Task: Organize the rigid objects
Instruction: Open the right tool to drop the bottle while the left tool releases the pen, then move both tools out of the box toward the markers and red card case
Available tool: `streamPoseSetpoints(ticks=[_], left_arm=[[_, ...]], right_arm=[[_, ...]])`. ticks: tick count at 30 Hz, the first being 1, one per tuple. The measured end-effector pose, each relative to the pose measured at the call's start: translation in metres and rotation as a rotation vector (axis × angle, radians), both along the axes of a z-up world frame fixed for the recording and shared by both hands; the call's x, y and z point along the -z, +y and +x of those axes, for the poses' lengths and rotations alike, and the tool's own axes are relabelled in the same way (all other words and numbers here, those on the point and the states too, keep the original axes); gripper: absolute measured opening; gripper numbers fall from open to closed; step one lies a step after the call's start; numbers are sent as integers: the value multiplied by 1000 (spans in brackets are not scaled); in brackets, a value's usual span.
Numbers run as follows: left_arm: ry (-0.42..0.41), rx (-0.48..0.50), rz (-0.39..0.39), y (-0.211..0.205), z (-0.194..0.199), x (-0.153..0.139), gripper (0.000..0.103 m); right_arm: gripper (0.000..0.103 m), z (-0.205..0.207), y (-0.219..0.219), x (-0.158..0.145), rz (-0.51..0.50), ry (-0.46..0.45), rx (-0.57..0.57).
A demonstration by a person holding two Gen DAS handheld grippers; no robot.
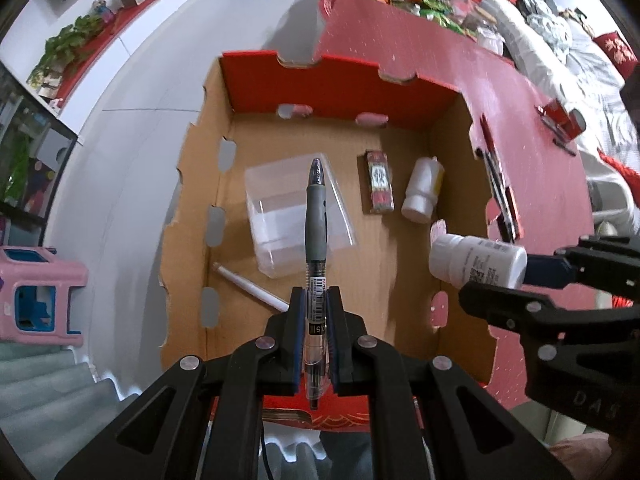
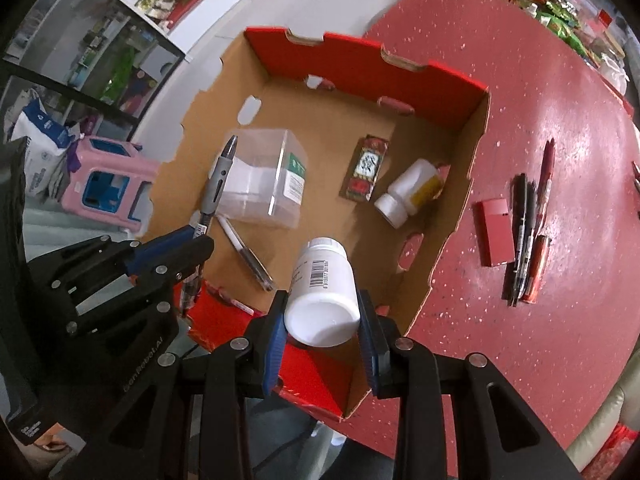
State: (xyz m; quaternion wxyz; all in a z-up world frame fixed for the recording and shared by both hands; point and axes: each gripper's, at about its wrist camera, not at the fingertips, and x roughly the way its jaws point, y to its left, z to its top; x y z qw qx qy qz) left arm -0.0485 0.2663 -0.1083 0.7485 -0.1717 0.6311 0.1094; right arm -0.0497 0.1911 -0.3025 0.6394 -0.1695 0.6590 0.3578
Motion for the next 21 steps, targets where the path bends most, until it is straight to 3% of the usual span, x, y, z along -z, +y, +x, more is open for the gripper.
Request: streamPoseSetpoints(ticks=[4,5,7,8,9,10,11,12,16,18,21], left_arm=[[30,27,10,-5,6,8,11],[38,30,11,-6,7,9,19],[55,17,41,-5,8,10,50],[65,6,59,-3,9,10,72],[77,-7,75,-1,8,11,80],[81,-22,68,3,6,11,81],[81,-41,40,7,5,12,83],[83,-59,20,12,4,12,89],[79,-91,31,18,3,6,92],[76,-105,32,19,3,3,103],[66,-119,27,18,3,-1,103]], right_arm=[[34,2,2,8,-29,-3,-9],[34,3,3,9,-33,-5,-8],[35,4,3,10,-41,2,-5],[43,5,2,9,-40,6,-2],[55,6,1,7,-49,-8,6],[63,8,-1,4,-50,-27,15],[81,10,-4,0,-39,-43,28],[91,12,-7,-3,-26,-49,40],[91,20,-18,-19,14,-61,84],[91,23,-26,-26,28,-73,108],[91,27,-42,-30,40,-73,156]])
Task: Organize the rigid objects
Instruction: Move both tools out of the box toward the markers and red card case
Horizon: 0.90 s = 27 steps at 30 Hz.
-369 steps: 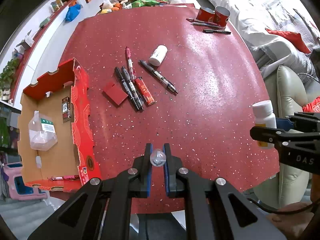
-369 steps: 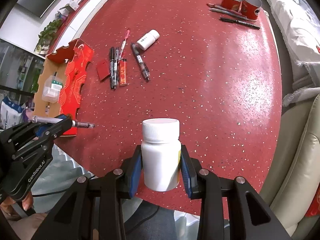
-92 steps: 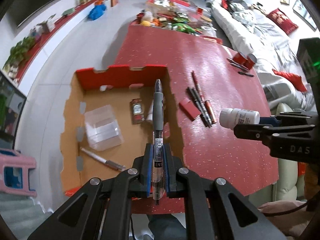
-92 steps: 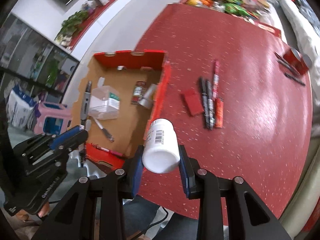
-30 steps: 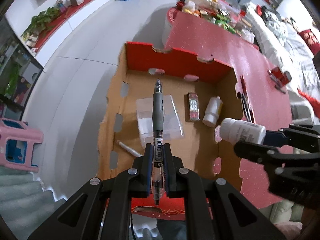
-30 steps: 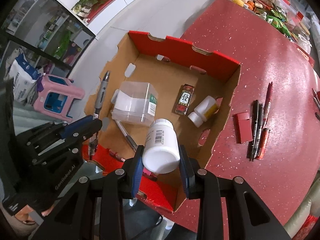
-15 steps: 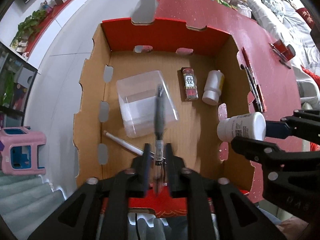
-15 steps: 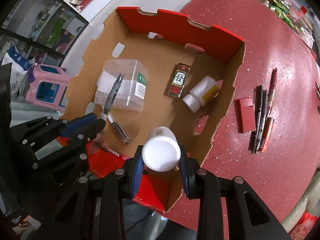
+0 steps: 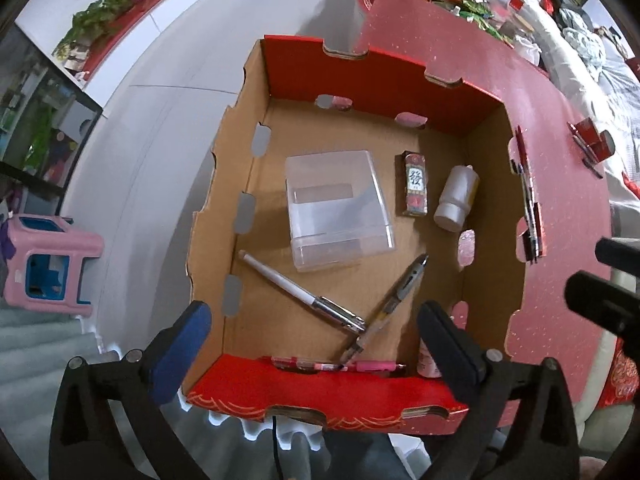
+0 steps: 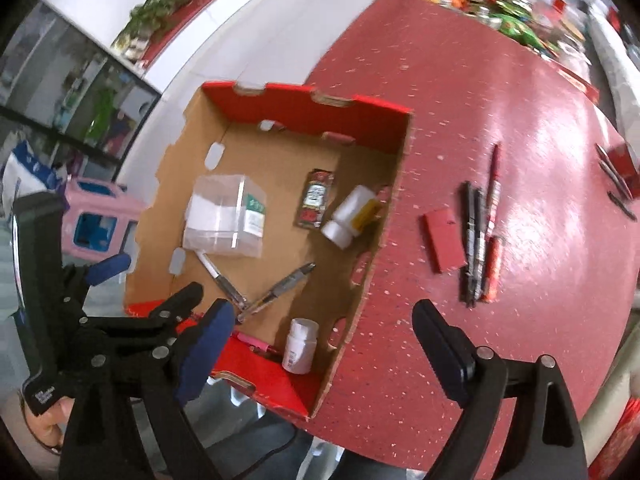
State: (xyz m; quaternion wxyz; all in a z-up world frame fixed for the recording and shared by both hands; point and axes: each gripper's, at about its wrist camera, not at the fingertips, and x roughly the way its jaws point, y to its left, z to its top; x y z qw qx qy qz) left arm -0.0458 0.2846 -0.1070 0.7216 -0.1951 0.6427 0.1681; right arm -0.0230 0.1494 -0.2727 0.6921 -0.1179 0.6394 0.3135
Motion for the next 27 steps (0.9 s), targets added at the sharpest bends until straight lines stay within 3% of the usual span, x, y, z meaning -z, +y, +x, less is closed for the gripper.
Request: streamPoseSetpoints(ticks=[13,21,27], left_arm=[[4,25,1,-35,16,-15,103],[-9,1,-39,-54,25,-22,103],[3,29,-47,-74,39,-19,103]], right_arm=[[91,38,-115,41,-46,97,335],[91,67,-150,94,-116,141,400],[91,91,-137,121,-130,132,368]])
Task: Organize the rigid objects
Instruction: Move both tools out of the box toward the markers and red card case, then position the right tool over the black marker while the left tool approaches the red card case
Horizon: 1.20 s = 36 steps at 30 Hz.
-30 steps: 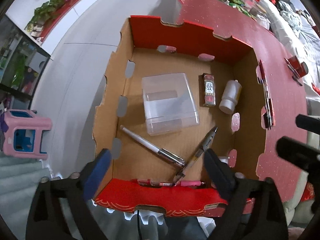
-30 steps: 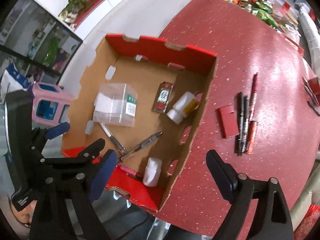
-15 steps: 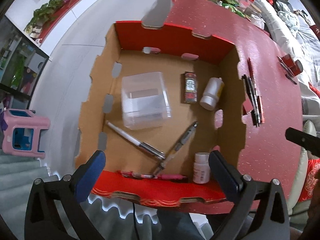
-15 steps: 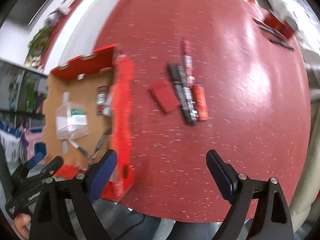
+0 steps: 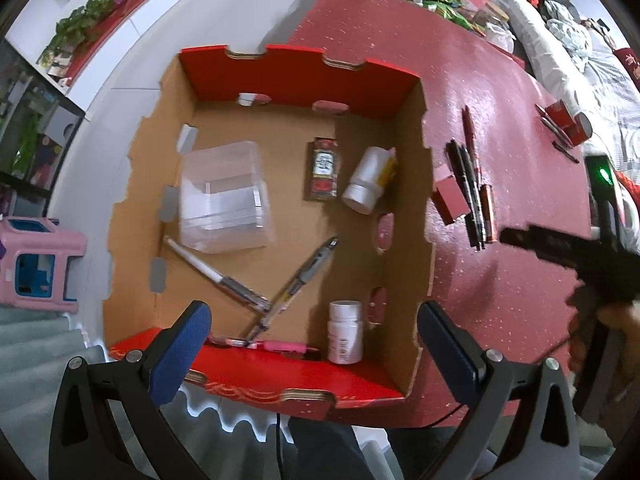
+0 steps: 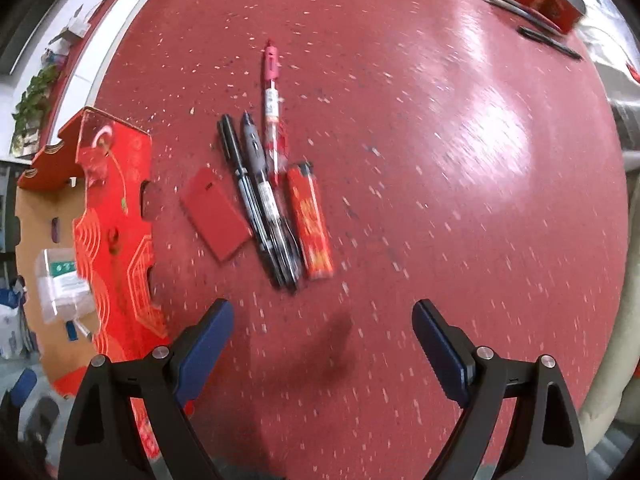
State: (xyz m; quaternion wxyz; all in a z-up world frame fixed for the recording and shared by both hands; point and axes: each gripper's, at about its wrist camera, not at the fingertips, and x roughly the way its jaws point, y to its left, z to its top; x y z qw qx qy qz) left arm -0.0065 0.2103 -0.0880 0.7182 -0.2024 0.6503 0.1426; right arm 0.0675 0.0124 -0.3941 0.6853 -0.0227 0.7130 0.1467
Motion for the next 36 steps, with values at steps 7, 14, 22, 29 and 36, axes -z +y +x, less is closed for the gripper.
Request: streamPoseSetpoints(ticks=[7,14,22,29,36], left_arm=[[8,12,6,-13,10,-2,103],[44,-2,28,-13,12,-3,103],[43,13,43,-27,24,-9,103],[22,85,16,-69,46,-12,103],[-12,136,-71,-124,68,-11,103]], right_arm=[[91,30,59,20,-10,-76,-215],[97,38,104,39,-48,-110,-394],[50,47,55,35,-72,-111,-282],[45,39,-43,42,-104,-11,-149],[63,11,-119,46,-25,57,-85]])
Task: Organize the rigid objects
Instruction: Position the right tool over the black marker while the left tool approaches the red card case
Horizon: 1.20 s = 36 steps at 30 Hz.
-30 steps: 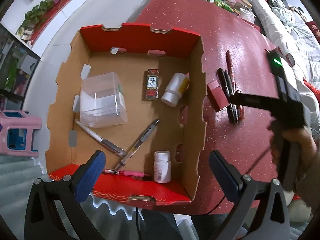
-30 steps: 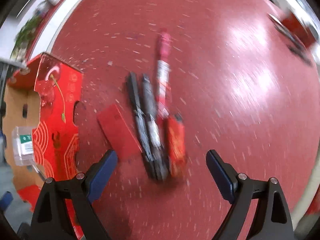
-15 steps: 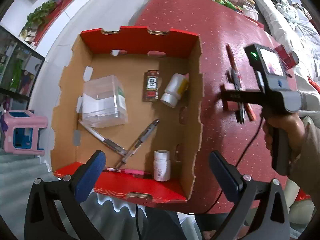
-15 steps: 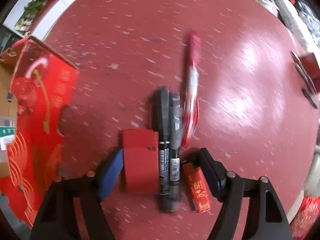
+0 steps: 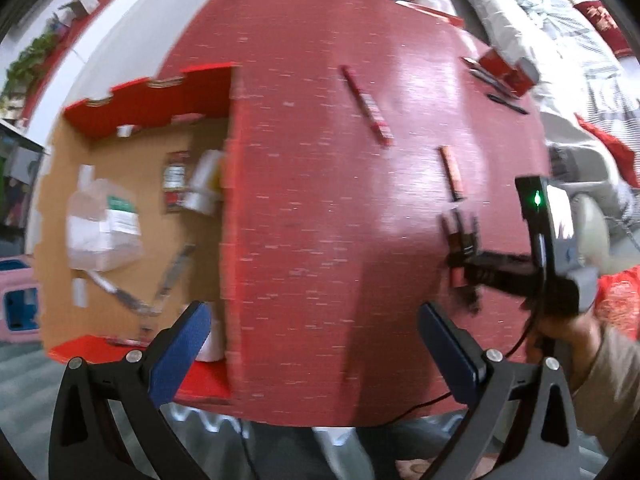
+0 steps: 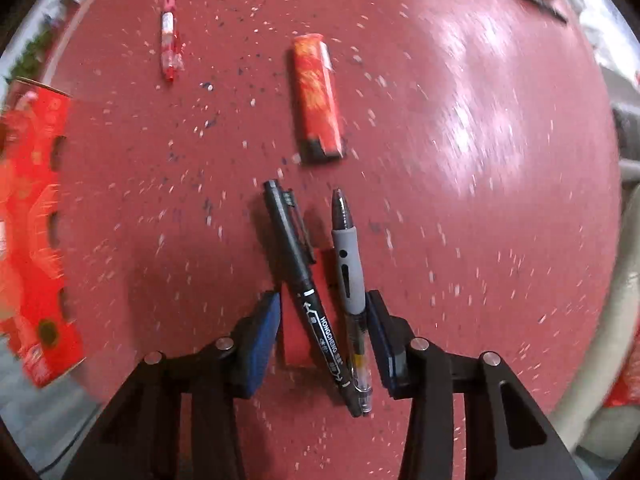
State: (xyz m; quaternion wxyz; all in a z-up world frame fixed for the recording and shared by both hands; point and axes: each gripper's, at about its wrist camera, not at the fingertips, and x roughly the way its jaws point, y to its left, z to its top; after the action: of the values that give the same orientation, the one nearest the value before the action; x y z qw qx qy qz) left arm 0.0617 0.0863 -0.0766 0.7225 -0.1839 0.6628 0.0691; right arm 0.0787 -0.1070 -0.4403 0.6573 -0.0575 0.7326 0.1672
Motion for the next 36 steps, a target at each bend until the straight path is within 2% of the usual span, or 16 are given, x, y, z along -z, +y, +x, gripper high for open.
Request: streamPoseSetpoints(ticks=[1,2,3,5,8,15,17,18,21,24,26,29,32,34,36], left_arm=[[1,-5,-20,-6,2,3,103],[10,-12,-39,-13,6,9,103],[21,-18,-49,-19,9,16,103],[56,-28,-53,-32,17,32,103],[90,-36,-63,-50,34,56,103],[111,41,-19,-112,71,101,103],[124,62,-36,-128,75,111,103],[128,75,-32,-135,76,114,103],[134,110,89,-145,72,119,103],[165,88,73,-142,71,131,103],[143,73,53,-142,75,133,103],[106,132,59,-160,87,128,103],[107,174,93,-174,91,130,103],[128,156,109,-169,87,135,103],[113,147,124,-160,80,135,103]], right_arm=[[76,-1,-12,-4,37,-1,31],[96,-2,-24,-7,59,-4,61],[98,-4,-40,-10,87,-13,104],[98,-5,-65,-14,126,-9,173],[98,-15,-98,-12,150,51,236],[98,-21,-134,-19,101,71,277],[98,-24,-144,-18,91,77,296],[98,-25,-152,-18,91,83,302],[98,-29,-168,-19,94,92,319],[98,-32,-175,-19,108,102,329],[98,-34,-163,-15,116,108,324],[98,-41,-164,-13,120,112,319],[98,-53,-174,-12,119,115,322],[98,-53,-181,-14,119,114,323],[98,-55,-185,-17,121,106,321]])
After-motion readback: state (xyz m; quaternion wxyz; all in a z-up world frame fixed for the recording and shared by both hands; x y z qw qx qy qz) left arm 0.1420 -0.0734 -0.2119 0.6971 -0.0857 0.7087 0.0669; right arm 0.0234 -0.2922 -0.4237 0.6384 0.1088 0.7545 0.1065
